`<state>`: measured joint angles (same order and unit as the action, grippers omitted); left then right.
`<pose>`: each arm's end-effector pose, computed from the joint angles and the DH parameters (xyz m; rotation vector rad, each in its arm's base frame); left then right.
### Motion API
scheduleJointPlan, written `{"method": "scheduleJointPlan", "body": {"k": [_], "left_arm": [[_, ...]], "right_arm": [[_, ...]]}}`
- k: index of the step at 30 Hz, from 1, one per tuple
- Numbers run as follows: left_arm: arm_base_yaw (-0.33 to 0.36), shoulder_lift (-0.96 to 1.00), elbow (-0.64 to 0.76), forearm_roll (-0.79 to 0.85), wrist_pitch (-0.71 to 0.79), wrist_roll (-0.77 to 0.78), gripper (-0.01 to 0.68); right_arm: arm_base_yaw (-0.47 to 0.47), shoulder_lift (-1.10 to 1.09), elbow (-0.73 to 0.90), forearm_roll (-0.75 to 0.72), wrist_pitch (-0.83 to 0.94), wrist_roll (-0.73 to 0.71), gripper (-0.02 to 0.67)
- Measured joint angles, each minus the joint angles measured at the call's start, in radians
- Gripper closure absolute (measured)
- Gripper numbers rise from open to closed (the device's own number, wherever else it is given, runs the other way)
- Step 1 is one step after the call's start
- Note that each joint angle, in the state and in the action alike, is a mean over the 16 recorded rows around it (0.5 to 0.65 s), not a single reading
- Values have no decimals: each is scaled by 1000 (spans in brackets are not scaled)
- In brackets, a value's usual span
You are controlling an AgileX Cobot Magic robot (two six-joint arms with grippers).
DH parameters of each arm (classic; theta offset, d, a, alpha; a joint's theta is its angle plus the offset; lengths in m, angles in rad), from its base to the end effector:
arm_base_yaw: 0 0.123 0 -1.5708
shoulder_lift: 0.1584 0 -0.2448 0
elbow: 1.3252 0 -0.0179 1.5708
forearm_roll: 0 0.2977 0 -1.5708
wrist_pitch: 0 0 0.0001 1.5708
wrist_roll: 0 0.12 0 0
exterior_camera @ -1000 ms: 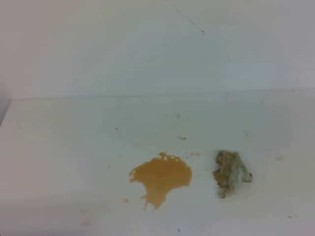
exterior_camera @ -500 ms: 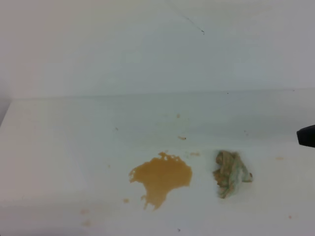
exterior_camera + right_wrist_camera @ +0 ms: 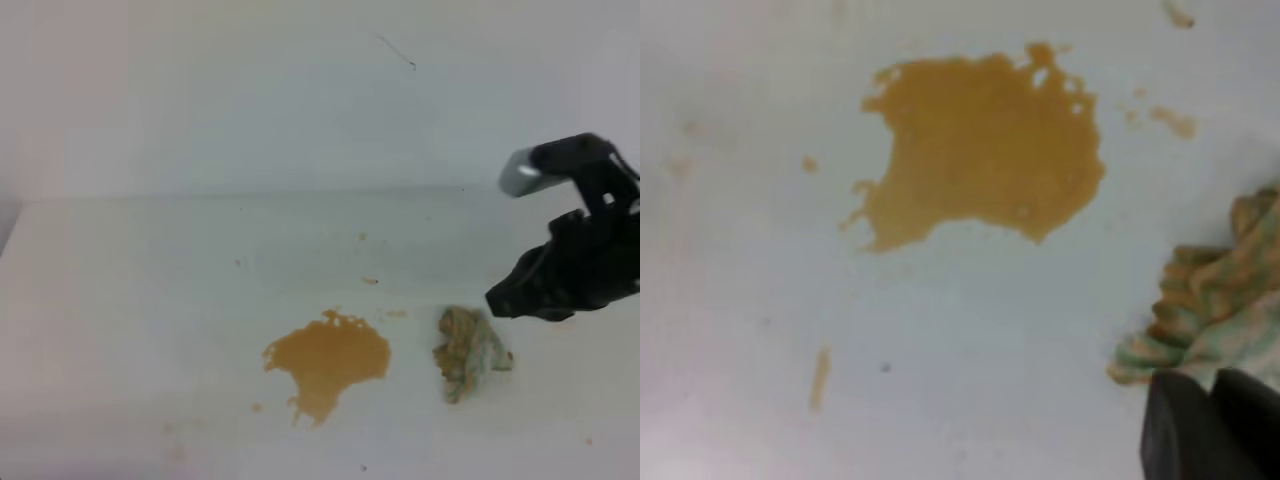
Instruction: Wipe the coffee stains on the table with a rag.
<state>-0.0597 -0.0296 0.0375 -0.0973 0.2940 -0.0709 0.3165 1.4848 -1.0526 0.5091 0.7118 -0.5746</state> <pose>0.1693 -0.0135 0.1704 -0.0730 1.7864 -0.1860 0.3361 0.1503 0.1881 -0.7400 2.4410 0.4692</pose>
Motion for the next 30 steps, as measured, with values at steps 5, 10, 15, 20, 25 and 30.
{"method": "scheduleJointPlan", "body": {"k": [5,10,15,20,25,30], "left_arm": [[0,0,0,0,0,0,675],[0,0,0,0,0,0,675],[0,0,0,0,0,0,675],[0,0,0,0,0,0,675],[0,0,0,0,0,0,675],[0,0,0,0,0,0,674]], "right_arm": [[43,112,-32,-34,-44,46,374],[63,213,-50,-85,-105,112,265],[66,293,-54,-141,-173,194,222],[66,348,-54,-196,-210,249,234],[66,379,-55,-232,-227,299,326],[66,392,-65,-244,-223,331,457]]}}
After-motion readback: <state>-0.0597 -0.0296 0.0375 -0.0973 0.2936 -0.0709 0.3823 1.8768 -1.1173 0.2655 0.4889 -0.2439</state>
